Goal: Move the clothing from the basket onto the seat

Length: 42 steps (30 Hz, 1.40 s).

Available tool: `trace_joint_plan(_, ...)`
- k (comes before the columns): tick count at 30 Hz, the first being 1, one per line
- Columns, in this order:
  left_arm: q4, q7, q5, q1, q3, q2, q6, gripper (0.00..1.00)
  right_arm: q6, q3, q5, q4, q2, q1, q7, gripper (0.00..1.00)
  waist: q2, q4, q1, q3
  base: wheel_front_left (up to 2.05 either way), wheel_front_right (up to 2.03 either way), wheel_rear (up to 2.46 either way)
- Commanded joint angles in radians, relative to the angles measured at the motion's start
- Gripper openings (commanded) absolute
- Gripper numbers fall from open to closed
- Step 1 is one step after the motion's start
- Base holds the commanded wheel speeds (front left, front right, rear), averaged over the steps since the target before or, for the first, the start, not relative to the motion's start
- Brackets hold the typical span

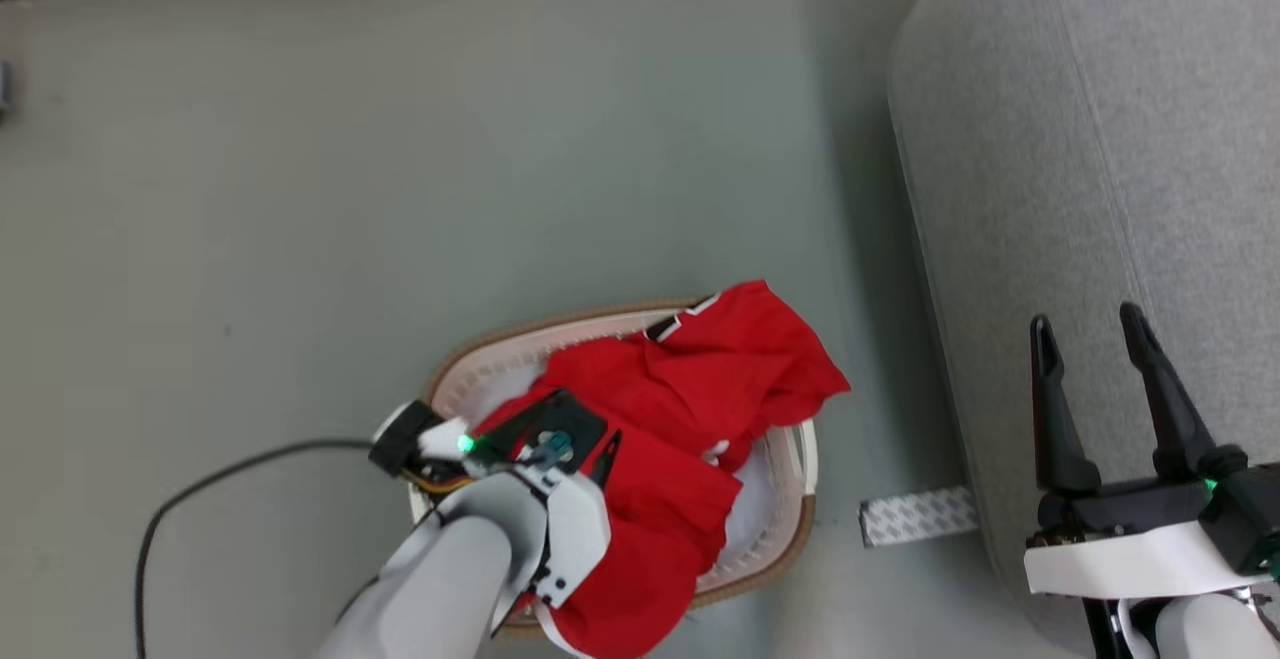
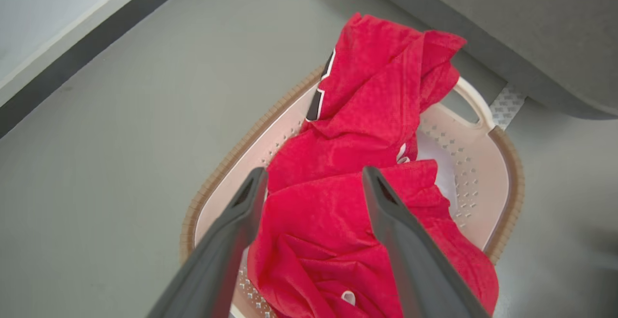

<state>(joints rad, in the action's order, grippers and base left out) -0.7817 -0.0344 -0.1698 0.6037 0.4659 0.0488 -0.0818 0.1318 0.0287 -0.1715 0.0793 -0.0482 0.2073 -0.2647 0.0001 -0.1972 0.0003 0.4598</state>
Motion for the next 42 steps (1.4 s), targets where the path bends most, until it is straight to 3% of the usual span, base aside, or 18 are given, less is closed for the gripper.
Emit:
trace_joint_plan(1,-0.021,0.012,-0.013,0.029,0.013,0.005,0.001,1.00,-0.002,0.003,-0.008,-0.008,-0.004,0.017,0.000,1.00,-0.0001,-0.024,-0.0003,0.042,0.00,0.00,0.00)
trace_joint_plan(11,-0.237,0.169,-0.101,0.193,0.089,0.027,0.035,1.00,-0.002,0.040,-0.061,-0.034,-0.004,0.079,0.000,1.00,-0.0001,-0.066,-0.0003,0.159,0.00,0.00,0.00)
trace_joint_plan(20,-0.341,0.207,-0.115,0.298,0.099,0.063,0.072,1.00,-0.002,0.073,-0.119,-0.056,-0.004,0.120,0.000,1.00,-0.0001,-0.098,-0.0003,0.255,0.00,0.00,0.00)
trace_joint_plan(30,-0.415,0.202,-0.118,0.361,0.130,0.105,0.079,1.00,-0.002,0.111,-0.163,-0.051,-0.004,0.158,0.000,1.00,-0.0001,-0.126,-0.0003,0.319,0.00,0.00,0.00)
trace_joint_plan(31,-0.423,0.202,-0.118,0.362,0.133,0.109,0.079,0.88,-0.002,0.112,-0.164,-0.050,-0.004,0.160,0.000,1.00,-0.0001,-0.129,-0.0003,0.322,0.00,0.00,0.00)
trace_joint_plan(32,-0.428,0.198,-0.116,0.363,0.134,0.113,0.081,0.49,-0.002,0.114,-0.166,-0.050,-0.004,0.161,0.000,1.00,-0.0001,-0.131,-0.0003,0.324,0.00,0.00,0.00)
trace_joint_plan(33,-0.433,0.195,-0.115,0.363,0.137,0.115,0.082,0.40,-0.002,0.115,-0.168,-0.050,-0.004,0.161,0.000,1.00,-0.0001,-0.133,-0.0003,0.326,0.00,0.00,0.00)
trace_joint_plan(35,-0.443,0.190,-0.112,0.362,0.140,0.120,0.085,0.02,-0.002,0.117,-0.173,-0.048,-0.004,0.161,0.000,1.00,-0.0001,-0.138,-0.0003,0.328,0.00,0.00,0.00)
trace_joint_plan(42,-0.462,0.145,-0.090,0.370,0.144,0.134,0.090,0.00,-0.002,0.109,-0.179,-0.042,-0.004,0.165,0.000,1.00,-0.0001,-0.147,-0.0003,0.329,0.00,0.00,0.00)
